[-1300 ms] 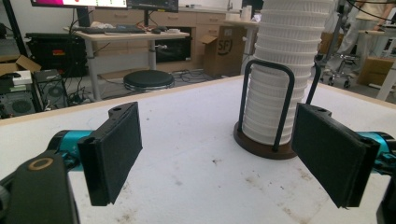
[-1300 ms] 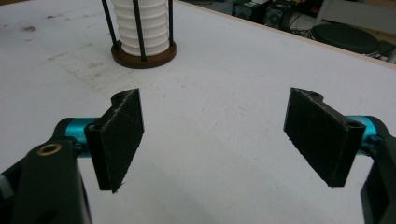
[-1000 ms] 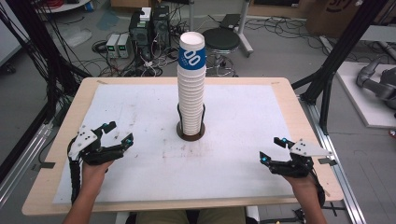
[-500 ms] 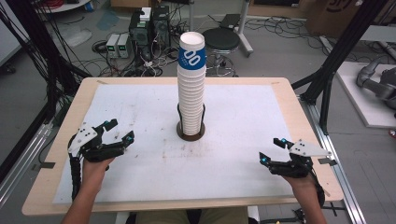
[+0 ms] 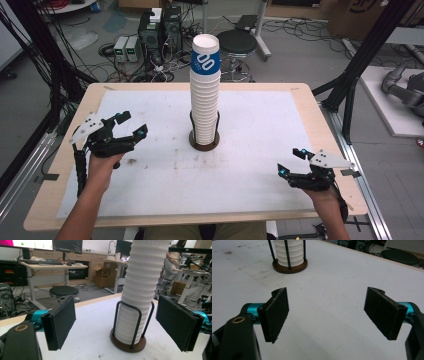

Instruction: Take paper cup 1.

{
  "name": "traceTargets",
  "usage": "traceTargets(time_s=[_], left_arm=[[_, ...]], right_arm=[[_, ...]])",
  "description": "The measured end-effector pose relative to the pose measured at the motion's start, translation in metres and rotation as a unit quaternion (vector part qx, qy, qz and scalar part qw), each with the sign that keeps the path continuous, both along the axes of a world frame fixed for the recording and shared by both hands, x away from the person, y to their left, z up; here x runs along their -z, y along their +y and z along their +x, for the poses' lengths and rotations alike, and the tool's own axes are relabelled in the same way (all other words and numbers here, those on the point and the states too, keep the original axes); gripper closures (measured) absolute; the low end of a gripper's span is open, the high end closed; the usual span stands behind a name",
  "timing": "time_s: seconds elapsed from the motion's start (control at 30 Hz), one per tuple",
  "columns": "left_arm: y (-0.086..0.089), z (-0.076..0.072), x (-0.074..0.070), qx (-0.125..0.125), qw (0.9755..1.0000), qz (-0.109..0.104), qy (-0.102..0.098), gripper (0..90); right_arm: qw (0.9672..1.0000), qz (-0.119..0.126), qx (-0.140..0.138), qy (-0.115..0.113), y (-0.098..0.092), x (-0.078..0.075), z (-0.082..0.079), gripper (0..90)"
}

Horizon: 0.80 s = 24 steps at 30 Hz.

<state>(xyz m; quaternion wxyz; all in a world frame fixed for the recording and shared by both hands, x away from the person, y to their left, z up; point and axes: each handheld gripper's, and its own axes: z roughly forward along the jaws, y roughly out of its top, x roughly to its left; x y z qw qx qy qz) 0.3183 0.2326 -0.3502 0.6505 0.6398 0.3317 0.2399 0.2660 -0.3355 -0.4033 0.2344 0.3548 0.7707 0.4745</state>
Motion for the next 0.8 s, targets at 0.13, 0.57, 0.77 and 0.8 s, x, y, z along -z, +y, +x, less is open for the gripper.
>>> traceTargets(time_s=[0.13,0.57,0.77,0.8], left_arm=[[-0.010,0.009,-0.019,0.020,0.9998,0.007,-0.005,15.3],[-0.039,0.037,-0.075,0.076,0.9968,0.019,-0.018,15.2],[-0.052,0.046,-0.095,0.091,0.9955,0.018,-0.021,15.4],[-0.054,0.048,-0.099,0.092,0.9953,0.020,-0.023,15.4]], right_arm=[[1.0000,0.000,-0.001,0.000,0.000,0.000,0.000,20.4],[1.0000,0.001,0.000,0.000,0.000,-0.001,0.001,20.5],[1.0000,0.002,-0.001,0.000,0.000,-0.001,0.001,20.4],[1.0000,0.002,-0.001,0.000,0.000,-0.001,0.001,20.4]])
